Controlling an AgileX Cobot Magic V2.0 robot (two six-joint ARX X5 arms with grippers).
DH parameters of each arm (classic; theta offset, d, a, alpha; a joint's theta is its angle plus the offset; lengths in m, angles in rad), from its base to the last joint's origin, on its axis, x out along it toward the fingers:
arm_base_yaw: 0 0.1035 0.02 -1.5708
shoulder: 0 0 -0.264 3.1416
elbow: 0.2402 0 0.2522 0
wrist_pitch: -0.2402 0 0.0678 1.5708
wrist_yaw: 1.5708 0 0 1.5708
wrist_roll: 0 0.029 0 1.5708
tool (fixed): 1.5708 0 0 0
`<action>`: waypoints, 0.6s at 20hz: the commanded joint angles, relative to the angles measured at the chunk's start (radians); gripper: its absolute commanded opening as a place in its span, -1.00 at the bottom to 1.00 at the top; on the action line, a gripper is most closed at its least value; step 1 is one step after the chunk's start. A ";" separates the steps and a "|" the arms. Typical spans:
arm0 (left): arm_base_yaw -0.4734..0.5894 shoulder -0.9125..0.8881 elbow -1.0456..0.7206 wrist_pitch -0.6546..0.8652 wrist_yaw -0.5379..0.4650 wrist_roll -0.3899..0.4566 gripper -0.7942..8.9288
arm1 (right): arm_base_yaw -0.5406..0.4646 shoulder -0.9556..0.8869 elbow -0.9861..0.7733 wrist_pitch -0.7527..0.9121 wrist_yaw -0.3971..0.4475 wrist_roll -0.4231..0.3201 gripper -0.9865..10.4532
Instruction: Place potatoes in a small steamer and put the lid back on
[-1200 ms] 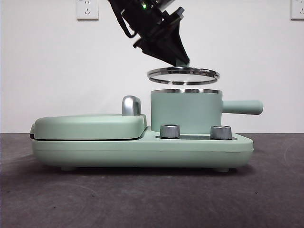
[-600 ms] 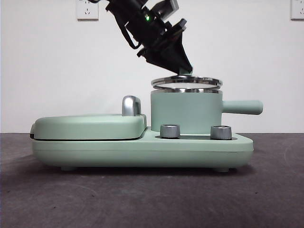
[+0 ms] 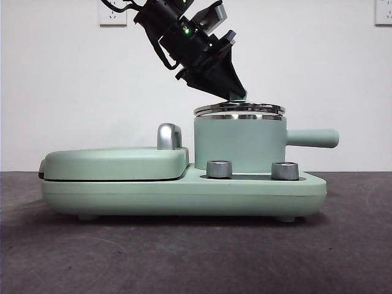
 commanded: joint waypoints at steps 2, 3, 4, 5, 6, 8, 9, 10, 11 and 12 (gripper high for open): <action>-0.008 0.030 0.028 0.025 -0.003 0.027 -0.82 | 0.005 0.002 0.008 0.011 0.000 0.012 -0.18; -0.010 0.037 0.028 0.024 -0.003 0.030 -0.82 | 0.005 0.002 0.008 0.011 0.000 0.012 -0.18; -0.010 0.045 0.028 0.021 -0.008 0.034 -0.82 | 0.005 0.002 0.008 0.011 0.000 0.012 -0.18; -0.014 0.055 0.028 0.018 -0.017 0.037 -0.82 | 0.005 0.002 0.008 0.011 0.000 0.014 -0.18; -0.016 0.063 0.028 0.011 -0.034 0.041 -0.82 | 0.005 0.002 0.008 0.011 0.000 0.016 -0.18; -0.019 0.069 0.028 -0.009 -0.048 0.058 -0.82 | 0.005 0.002 0.008 0.011 0.000 0.018 -0.18; -0.022 0.069 0.028 -0.020 -0.064 0.073 -0.82 | 0.005 0.002 0.008 0.011 0.000 0.018 -0.18; -0.026 0.069 0.028 -0.028 -0.085 0.092 -0.82 | 0.005 0.002 0.008 0.011 0.000 0.018 -0.18; -0.029 0.069 0.028 -0.035 -0.102 0.099 -0.82 | 0.005 0.002 0.008 0.013 0.000 0.018 -0.18; -0.030 0.069 0.028 -0.044 -0.109 0.100 -0.82 | 0.005 0.002 0.008 0.015 0.000 0.018 -0.18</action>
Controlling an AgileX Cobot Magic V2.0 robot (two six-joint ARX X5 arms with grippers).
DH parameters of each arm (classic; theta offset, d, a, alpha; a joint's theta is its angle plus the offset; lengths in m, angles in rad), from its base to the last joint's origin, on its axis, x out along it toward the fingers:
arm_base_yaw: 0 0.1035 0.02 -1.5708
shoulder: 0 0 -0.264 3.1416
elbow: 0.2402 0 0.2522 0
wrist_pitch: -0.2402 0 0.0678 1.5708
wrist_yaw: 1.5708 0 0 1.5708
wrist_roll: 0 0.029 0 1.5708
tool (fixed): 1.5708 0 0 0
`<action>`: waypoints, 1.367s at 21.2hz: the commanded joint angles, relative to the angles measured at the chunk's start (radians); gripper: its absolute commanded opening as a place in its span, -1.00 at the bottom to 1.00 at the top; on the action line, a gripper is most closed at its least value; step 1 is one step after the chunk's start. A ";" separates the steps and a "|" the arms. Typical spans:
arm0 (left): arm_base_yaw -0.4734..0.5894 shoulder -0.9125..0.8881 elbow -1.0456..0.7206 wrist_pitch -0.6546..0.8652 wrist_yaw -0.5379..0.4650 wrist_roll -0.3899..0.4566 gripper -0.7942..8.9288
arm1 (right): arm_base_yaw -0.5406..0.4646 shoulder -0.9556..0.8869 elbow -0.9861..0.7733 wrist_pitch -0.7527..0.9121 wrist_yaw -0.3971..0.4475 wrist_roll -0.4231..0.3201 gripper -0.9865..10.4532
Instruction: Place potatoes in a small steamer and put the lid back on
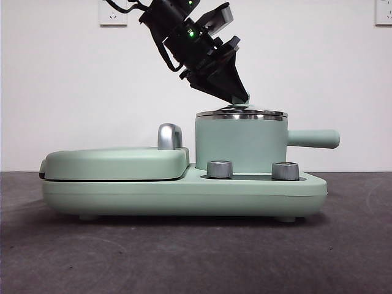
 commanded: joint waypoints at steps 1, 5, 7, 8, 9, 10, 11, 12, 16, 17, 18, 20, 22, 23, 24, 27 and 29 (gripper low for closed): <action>-0.008 0.050 0.012 -0.029 -0.050 0.040 -0.82 | 0.005 0.002 0.008 0.013 0.000 0.010 -0.18; -0.019 0.050 0.013 -0.032 -0.098 0.039 -0.82 | 0.005 0.002 0.008 0.013 0.000 0.010 -0.18; -0.020 0.050 0.013 -0.033 -0.098 -0.002 -0.72 | 0.005 0.002 0.008 0.013 0.000 0.010 -0.18; -0.020 0.048 0.013 -0.032 -0.098 -0.031 -0.53 | 0.005 0.002 0.008 0.013 0.000 0.010 -0.18; -0.020 0.041 0.014 -0.032 -0.098 -0.052 -0.32 | 0.005 0.002 0.008 0.013 0.000 0.010 -0.18; -0.018 0.023 0.016 -0.036 -0.098 -0.077 -0.08 | 0.005 0.002 0.008 0.013 -0.001 0.010 -0.18; -0.014 0.003 0.016 -0.042 -0.098 -0.093 0.06 | 0.005 0.002 0.008 0.013 0.000 0.010 -0.18; -0.012 -0.032 0.016 -0.060 -0.098 -0.104 0.13 | 0.005 0.002 0.008 0.014 0.000 0.010 -0.18; -0.008 -0.192 0.016 -0.245 -0.095 -0.227 0.13 | 0.005 0.002 0.008 0.030 -0.001 0.010 -0.18; -0.009 -0.230 0.016 -0.317 -0.095 -0.228 0.13 | 0.005 0.002 0.008 0.032 -0.001 0.010 -0.18; -0.011 -0.269 0.016 -0.389 -0.095 -0.244 0.12 | 0.005 0.002 0.008 0.035 -0.001 0.010 -0.18; -0.011 -0.340 0.016 -0.542 -0.095 -0.256 0.12 | 0.005 0.002 0.008 0.035 -0.001 0.010 -0.18; -0.001 -0.394 0.010 -0.697 -0.095 -0.257 0.12 | 0.005 0.002 0.008 0.035 -0.005 0.010 -0.18; 0.001 -0.427 -0.005 -0.732 -0.095 -0.261 0.12 | 0.005 0.002 0.008 0.035 -0.005 0.010 -0.18; 0.001 -0.466 -0.037 -0.728 -0.095 -0.263 0.12 | 0.005 0.002 0.008 0.035 -0.005 0.010 -0.18; 0.001 -0.559 -0.146 -0.689 -0.095 -0.270 0.12 | 0.005 0.002 0.008 0.035 -0.014 0.009 -0.18; 0.001 -0.633 -0.251 -0.669 -0.095 -0.271 0.11 | 0.005 0.002 0.008 0.035 -0.031 0.002 -0.18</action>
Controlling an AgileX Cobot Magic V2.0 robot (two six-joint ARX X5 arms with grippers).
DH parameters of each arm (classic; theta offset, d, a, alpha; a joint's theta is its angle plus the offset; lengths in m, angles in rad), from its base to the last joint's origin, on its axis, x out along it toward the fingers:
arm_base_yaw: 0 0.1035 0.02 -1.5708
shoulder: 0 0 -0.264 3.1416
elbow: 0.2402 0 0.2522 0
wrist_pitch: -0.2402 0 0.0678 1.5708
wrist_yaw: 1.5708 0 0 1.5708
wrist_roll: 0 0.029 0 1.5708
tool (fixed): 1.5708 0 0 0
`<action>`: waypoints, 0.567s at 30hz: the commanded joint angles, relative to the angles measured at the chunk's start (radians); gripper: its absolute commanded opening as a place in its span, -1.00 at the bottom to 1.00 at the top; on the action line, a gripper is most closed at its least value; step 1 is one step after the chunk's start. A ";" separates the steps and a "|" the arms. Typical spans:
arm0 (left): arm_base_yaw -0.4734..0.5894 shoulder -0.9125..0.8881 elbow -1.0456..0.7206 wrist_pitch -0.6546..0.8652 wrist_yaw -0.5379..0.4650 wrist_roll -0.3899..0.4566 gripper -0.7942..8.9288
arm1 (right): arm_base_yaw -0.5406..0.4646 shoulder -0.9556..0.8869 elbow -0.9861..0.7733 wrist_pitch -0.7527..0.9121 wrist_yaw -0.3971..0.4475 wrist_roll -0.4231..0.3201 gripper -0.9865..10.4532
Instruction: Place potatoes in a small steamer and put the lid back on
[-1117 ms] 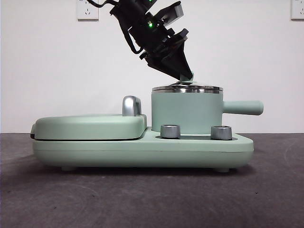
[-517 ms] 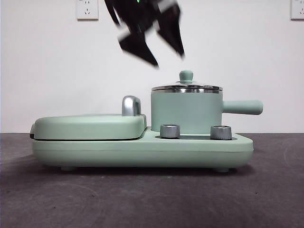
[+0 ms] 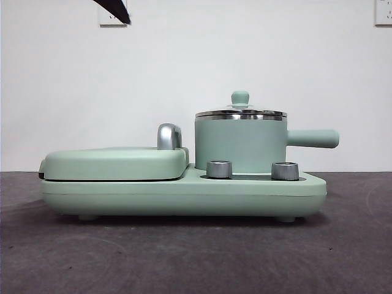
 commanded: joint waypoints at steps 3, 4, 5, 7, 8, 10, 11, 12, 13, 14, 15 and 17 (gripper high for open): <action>0.001 -0.170 -0.228 0.041 0.002 -0.020 0.11 | 0.005 0.002 0.008 0.011 -0.017 0.001 -0.18; 0.004 -0.209 -0.285 0.058 0.002 -0.029 0.11 | 0.005 0.002 0.008 0.011 -0.019 0.001 -0.18; 0.007 -0.254 -0.349 0.099 0.006 -0.051 0.11 | 0.005 0.002 0.008 0.011 -0.020 0.001 -0.18; 0.008 -0.347 -0.488 0.190 0.018 -0.096 0.11 | 0.005 0.003 0.008 0.011 -0.019 0.000 -0.18; 0.007 -0.400 -0.566 0.245 0.020 -0.128 0.11 | 0.005 0.003 0.008 0.011 -0.019 -0.001 -0.18; 0.006 -0.499 -0.713 0.357 0.020 -0.194 0.11 | 0.005 0.003 0.008 0.011 -0.018 -0.002 -0.18; 0.006 -0.552 -0.792 0.420 0.020 -0.232 0.11 | 0.005 0.003 0.008 0.011 -0.019 -0.006 -0.18; 0.006 -0.603 -0.864 0.478 0.020 -0.267 0.11 | 0.005 0.003 0.008 0.011 -0.019 -0.011 -0.18; 0.006 -0.642 -0.921 0.522 0.020 -0.297 0.11 | 0.005 0.003 0.008 0.011 -0.019 -0.021 -0.18; 0.006 -0.686 -0.975 0.560 0.020 -0.324 0.11 | 0.005 0.003 0.008 0.011 -0.019 -0.028 -0.21; 0.006 -0.722 -1.015 0.587 0.020 -0.338 0.10 | 0.005 0.003 0.008 0.011 -0.019 -0.027 -0.32; 0.006 -0.777 -1.060 0.603 0.019 -0.331 -0.09 | 0.005 0.003 0.008 0.011 -0.019 -0.027 -0.70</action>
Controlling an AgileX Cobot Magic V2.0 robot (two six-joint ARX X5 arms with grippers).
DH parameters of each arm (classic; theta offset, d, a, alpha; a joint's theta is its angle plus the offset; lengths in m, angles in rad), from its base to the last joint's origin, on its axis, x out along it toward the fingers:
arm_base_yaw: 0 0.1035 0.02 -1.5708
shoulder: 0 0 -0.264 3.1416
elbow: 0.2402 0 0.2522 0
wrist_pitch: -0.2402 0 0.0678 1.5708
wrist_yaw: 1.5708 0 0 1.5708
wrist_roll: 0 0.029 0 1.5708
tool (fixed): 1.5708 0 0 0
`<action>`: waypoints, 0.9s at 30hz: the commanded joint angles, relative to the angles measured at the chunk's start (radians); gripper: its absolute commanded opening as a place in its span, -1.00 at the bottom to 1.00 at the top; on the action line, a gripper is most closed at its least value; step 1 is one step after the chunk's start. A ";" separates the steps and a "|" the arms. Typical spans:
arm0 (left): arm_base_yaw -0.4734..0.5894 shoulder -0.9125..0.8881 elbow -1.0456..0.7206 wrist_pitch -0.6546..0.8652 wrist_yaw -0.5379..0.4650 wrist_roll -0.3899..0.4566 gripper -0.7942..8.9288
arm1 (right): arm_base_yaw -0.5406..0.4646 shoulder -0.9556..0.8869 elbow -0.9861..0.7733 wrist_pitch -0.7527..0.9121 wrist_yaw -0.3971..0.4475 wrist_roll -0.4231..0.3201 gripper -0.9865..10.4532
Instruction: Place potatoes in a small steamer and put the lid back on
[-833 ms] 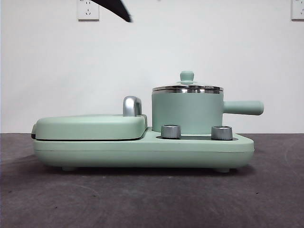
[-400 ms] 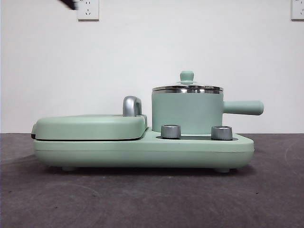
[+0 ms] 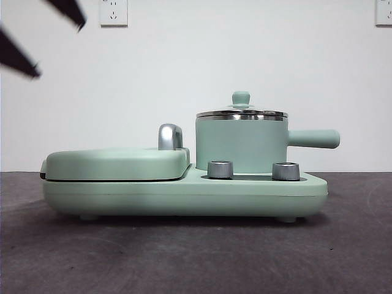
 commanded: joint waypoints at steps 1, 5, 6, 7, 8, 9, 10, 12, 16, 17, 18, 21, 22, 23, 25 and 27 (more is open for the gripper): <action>-0.005 -0.053 -0.035 0.027 0.006 -0.034 -0.38 | 0.005 0.003 0.008 0.010 -0.002 -0.016 -0.84; -0.006 -0.106 -0.037 0.018 0.006 0.012 -0.83 | 0.005 0.003 0.008 0.011 0.007 -0.016 -0.80; -0.006 -0.115 -0.037 0.020 0.006 0.012 -0.83 | 0.005 0.004 0.008 0.011 0.006 -0.016 -0.80; -0.006 -0.123 -0.037 0.021 0.006 0.011 -0.82 | 0.005 0.004 0.008 0.011 0.006 -0.015 -0.80; -0.006 -0.130 -0.037 0.021 0.006 0.012 -0.82 | 0.005 0.004 0.008 0.011 0.005 -0.015 -0.80; -0.006 -0.135 -0.037 0.023 0.005 0.011 -0.82 | 0.005 0.004 0.008 0.013 0.004 -0.015 -0.80; -0.006 -0.140 -0.037 0.027 0.005 0.011 -0.82 | 0.005 0.003 0.008 0.014 0.004 -0.016 -0.80; -0.006 -0.148 -0.037 0.027 0.005 0.011 -0.82 | 0.005 0.003 0.009 0.014 0.005 -0.016 -0.80; -0.006 -0.157 -0.037 0.027 0.005 0.011 -0.82 | 0.005 0.002 0.009 0.014 0.006 -0.016 -0.80; -0.006 -0.159 -0.037 0.027 0.005 0.011 -0.82 | 0.005 0.002 0.009 0.014 0.005 -0.016 -0.80; -0.006 -0.160 -0.037 0.027 0.005 0.011 -0.82 | 0.005 0.002 0.009 0.014 0.005 -0.016 -0.80; -0.006 -0.161 -0.037 0.027 0.005 0.011 -0.82 | 0.005 0.002 0.009 0.014 0.005 -0.016 -0.80; -0.006 -0.161 -0.037 0.027 0.005 0.011 -0.82 | 0.005 0.002 0.009 0.014 0.005 -0.016 -0.80; -0.006 -0.161 -0.037 0.027 0.005 0.011 -0.82 | 0.005 0.002 0.009 0.014 0.006 -0.016 -0.80; -0.006 -0.161 -0.037 0.027 0.005 0.011 -0.82 | 0.005 0.002 0.009 0.014 0.005 -0.016 -0.80; -0.006 -0.163 -0.037 0.029 0.005 0.011 -0.82 | 0.005 0.002 0.009 0.014 0.005 -0.016 -0.80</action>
